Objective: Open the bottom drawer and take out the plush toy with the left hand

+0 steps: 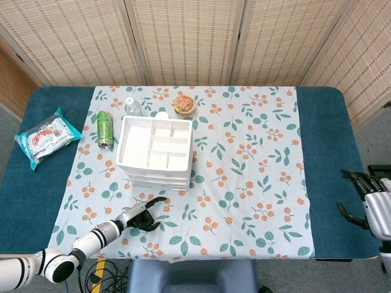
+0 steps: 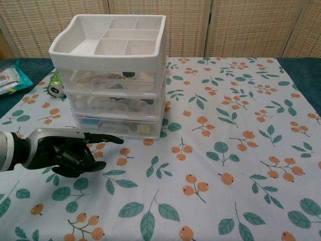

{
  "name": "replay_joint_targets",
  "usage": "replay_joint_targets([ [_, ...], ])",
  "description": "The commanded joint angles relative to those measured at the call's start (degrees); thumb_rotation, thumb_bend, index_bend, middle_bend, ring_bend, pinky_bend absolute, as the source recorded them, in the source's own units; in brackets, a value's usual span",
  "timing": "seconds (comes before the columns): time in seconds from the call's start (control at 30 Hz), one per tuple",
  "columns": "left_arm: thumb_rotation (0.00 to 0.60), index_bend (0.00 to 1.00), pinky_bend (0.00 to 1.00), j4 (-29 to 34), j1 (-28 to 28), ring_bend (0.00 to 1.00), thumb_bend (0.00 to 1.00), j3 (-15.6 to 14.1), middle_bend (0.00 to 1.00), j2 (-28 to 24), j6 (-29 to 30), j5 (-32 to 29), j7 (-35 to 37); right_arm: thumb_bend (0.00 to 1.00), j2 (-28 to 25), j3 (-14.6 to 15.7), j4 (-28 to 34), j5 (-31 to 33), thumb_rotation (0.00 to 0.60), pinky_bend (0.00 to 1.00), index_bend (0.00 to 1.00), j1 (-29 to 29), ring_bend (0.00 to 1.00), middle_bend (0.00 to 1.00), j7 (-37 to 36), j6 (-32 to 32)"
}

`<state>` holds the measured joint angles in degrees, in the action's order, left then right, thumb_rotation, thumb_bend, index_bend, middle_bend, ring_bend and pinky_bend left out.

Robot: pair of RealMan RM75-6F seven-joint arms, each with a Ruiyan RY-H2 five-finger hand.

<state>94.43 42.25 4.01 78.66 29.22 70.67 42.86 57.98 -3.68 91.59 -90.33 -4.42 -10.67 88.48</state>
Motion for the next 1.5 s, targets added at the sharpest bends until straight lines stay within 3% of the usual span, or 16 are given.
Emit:
replay_joint_targets([
  [0.03,0.600,0.00,1.00,-0.8,0.1,1.00,0.45,0.9,0.96,1.7,-0.5,-3.4,-0.8,0.33,0.0,0.0,0.0,0.0,0.600,0.22,0.14,0.1,0.23,0.27,0.0,0.1],
  [0.6,0.600,0.00,1.00,-2.4,-0.6,1.00,0.45,2.6,0.96,5.2,3.5,-17.1,-9.7,0.33,0.0,0.2,-0.4,0.5,0.600,0.22,0.14,0.9,0.23,0.27,-0.7,0.6],
  [1.5,0.600,0.00,1.00,-3.2,-2.4,1.00,0.45,6.8,0.96,7.5,2.0,-20.8,-12.4,0.33,0.0,0.4,-0.7,0.9,0.600,0.22,0.14,1.8,0.23,0.27,-1.1,0.9],
])
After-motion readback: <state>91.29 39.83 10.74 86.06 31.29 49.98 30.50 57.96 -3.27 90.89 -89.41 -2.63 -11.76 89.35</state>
